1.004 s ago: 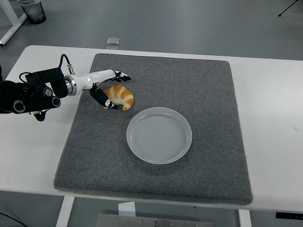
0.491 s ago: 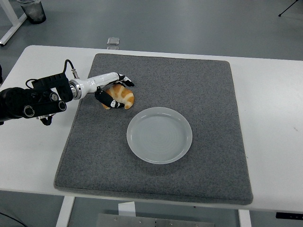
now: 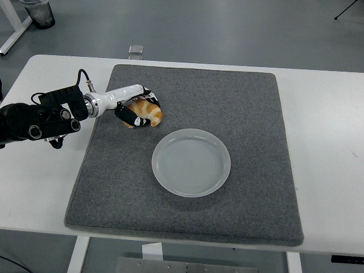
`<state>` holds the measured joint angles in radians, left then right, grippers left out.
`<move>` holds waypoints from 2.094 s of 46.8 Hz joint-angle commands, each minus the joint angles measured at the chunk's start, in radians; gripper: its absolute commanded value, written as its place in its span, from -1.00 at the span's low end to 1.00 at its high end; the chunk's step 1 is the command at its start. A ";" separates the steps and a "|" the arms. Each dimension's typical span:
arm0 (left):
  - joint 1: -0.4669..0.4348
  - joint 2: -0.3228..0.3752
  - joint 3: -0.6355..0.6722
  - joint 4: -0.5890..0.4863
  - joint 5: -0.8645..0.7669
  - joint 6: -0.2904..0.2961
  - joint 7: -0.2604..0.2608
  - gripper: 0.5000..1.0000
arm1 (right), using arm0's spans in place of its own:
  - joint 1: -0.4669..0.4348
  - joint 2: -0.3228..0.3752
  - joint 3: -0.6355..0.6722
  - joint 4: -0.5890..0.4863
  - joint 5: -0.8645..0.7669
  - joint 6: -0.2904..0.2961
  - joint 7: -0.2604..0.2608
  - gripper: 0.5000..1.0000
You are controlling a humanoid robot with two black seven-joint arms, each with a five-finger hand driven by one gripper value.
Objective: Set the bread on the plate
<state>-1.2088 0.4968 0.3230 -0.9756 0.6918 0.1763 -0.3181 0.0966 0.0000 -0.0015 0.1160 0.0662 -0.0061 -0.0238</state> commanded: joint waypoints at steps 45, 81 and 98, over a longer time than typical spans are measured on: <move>0.005 0.089 -0.242 0.000 -0.066 -0.038 0.004 -1.00 | 0.000 0.000 0.000 -0.001 0.000 0.000 -0.001 0.81; -0.181 0.045 -0.553 -0.109 -0.144 -0.311 0.014 -1.00 | 0.000 0.000 0.000 -0.001 0.000 0.000 -0.001 0.81; -0.164 -0.115 -0.438 -0.227 0.007 -0.297 0.016 -1.00 | -0.002 0.000 0.000 -0.001 0.000 0.000 -0.001 0.81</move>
<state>-1.3762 0.3935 -0.1424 -1.1923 0.6442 -0.1311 -0.3020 0.0947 0.0000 -0.0015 0.1151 0.0661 -0.0061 -0.0247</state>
